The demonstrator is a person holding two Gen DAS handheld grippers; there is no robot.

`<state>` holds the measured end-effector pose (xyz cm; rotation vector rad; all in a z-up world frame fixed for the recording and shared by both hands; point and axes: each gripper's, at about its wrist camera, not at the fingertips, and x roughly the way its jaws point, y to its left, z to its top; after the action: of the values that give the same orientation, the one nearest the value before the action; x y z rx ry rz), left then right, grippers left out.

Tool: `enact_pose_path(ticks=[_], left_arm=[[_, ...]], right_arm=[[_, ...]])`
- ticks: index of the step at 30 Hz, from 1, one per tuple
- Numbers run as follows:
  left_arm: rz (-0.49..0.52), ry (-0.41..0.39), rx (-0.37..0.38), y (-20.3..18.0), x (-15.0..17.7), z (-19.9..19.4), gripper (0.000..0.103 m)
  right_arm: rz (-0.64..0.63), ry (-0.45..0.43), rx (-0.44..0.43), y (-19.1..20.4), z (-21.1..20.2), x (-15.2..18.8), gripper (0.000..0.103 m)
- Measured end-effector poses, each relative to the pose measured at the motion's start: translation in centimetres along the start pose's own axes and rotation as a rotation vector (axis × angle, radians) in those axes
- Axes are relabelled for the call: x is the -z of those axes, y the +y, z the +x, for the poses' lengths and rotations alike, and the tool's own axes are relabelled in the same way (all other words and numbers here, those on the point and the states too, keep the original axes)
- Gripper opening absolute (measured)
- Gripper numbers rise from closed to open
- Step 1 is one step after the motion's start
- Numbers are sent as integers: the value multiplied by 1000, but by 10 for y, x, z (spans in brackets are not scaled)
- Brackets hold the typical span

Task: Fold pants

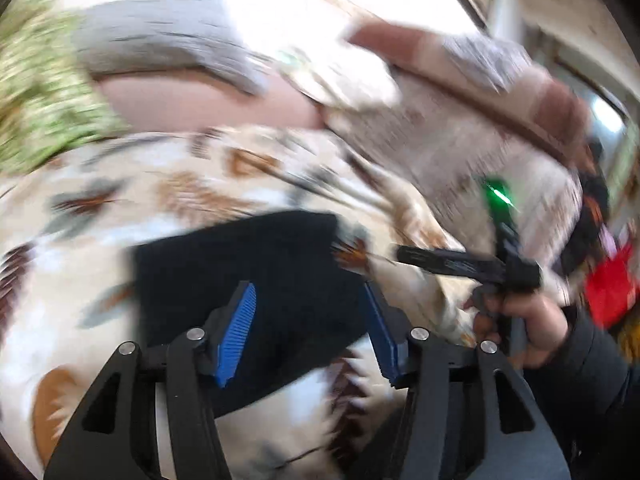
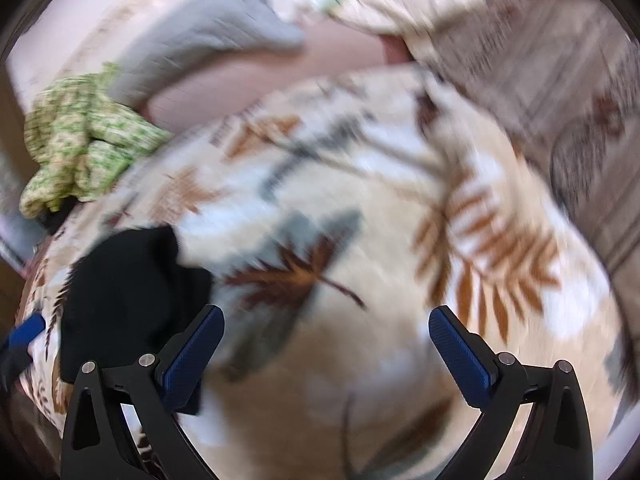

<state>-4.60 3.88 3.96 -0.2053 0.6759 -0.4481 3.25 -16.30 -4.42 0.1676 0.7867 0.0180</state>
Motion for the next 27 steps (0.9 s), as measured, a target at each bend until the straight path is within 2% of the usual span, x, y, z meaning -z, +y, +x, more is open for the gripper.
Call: enact_pose_path(ticks=[1,2,3,4,5,7,8,9,12,15,17,20,22,23,25,27], left_arm=[[-51,-24,-15,16,3,-8,53],[-104,-33,-31,30,6,-13,48],[-148,-26,-44,42,10,-15,38],[-165,-13,-43,49,14,-14,7],[-161,1,-44,50,18,-12,0],[-143,-1,-28,45,22,-9,0],[-134,-3,-12,41,23,-8,0],[-117,-9,-14,38,24,-8,0],[-113,7,-26,42,28,-2,0],[-93,108,-88,50,44,24,0],[-98,76,-73,55,54,27,0],[-145,80,-32,60,47,21,0],[-123,39,-11,58,31,7,0],[-113,7,-7,58,22,0,0],[-115,-68,-14,65,-3,-8,0],[-141,-71,-48,75,-27,5,0]], right_arm=[[-46,-44,-45,10,-8,0,102],[-121,-99,-126,25,-17,0,101],[-164,-122,-175,34,-22,1,101],[-244,-146,-260,49,-28,3,100],[-319,-147,-317,63,-30,6,94],[-415,-113,-384,81,-27,10,61],[-439,-70,-418,88,-22,12,21],[-444,-25,-425,92,-13,13,4],[-465,45,-362,98,6,18,8],[-461,152,-358,94,27,27,7],[-390,199,-390,83,36,25,7],[-320,230,-436,73,39,20,6],[-313,192,-447,74,31,14,5],[-322,124,-450,76,21,8,10],[-326,-7,-446,80,6,-5,12],[-320,-92,-410,84,5,-16,12]])
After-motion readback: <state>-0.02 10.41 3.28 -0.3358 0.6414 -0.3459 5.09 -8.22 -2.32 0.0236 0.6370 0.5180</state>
